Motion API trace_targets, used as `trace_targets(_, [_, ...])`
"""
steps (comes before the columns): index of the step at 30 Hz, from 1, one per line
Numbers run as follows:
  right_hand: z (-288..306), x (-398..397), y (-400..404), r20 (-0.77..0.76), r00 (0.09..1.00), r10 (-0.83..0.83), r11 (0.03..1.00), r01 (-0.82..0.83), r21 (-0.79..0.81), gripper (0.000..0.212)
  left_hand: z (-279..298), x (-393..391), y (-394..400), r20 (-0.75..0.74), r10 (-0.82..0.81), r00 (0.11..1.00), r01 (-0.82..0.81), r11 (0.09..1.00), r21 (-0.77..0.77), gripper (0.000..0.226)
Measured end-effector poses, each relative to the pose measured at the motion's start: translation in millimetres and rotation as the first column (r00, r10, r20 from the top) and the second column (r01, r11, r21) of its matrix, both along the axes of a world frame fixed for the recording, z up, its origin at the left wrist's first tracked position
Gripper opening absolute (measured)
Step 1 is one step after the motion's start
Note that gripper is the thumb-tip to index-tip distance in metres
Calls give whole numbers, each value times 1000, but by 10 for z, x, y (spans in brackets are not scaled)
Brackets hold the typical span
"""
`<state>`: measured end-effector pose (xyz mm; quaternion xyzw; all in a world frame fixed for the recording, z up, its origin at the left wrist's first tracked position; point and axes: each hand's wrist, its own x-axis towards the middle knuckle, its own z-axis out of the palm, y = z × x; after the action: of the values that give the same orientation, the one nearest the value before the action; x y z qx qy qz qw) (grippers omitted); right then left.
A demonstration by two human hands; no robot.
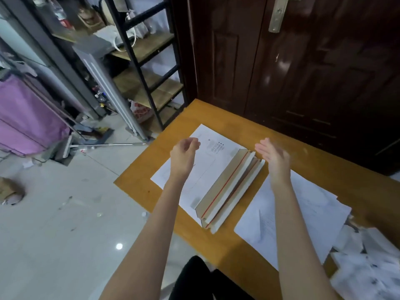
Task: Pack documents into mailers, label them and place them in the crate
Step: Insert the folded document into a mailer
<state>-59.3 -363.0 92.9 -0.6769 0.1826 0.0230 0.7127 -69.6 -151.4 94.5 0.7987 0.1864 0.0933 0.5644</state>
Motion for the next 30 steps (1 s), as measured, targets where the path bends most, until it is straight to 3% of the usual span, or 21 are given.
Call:
trace_targets(7, [-352,141,231,-112,984,-141,990,140,-18,23,-423,565,66,-138,-149,979,144,989,-44,17])
trace_targets(14, [-567,228,404,-195,883,-427,897,440,28,27,-688,1073,393,-153,-244,958,237,970,-63,14])
trace_targets(18, [-676,194,566,-248,840,-482,871,491,-28,19,-805,1198,454,-203,-284,937,273,959,-80,12])
trace_targets(20, [-738,156,633,-278,827,-489,869,490,-70,15,-871,1240,484,-225,-292,930,291,956,-36,14])
trace_targets(25, [-866,127,743,-372,790,-488,872,456,-176,24,-1084,1261,711,-254,-260,932,322,914,248,33])
trace_targets(28, [-889,146,818,-466,763,-447,890,329,-315,25,-1193,1227,835,-464,-145,874,367,823,433,55])
trace_targets(30, [-924,132,889,-544,739,-398,905,220,-363,18,-1189,1177,867,-629,-73,774,436,782,445,72])
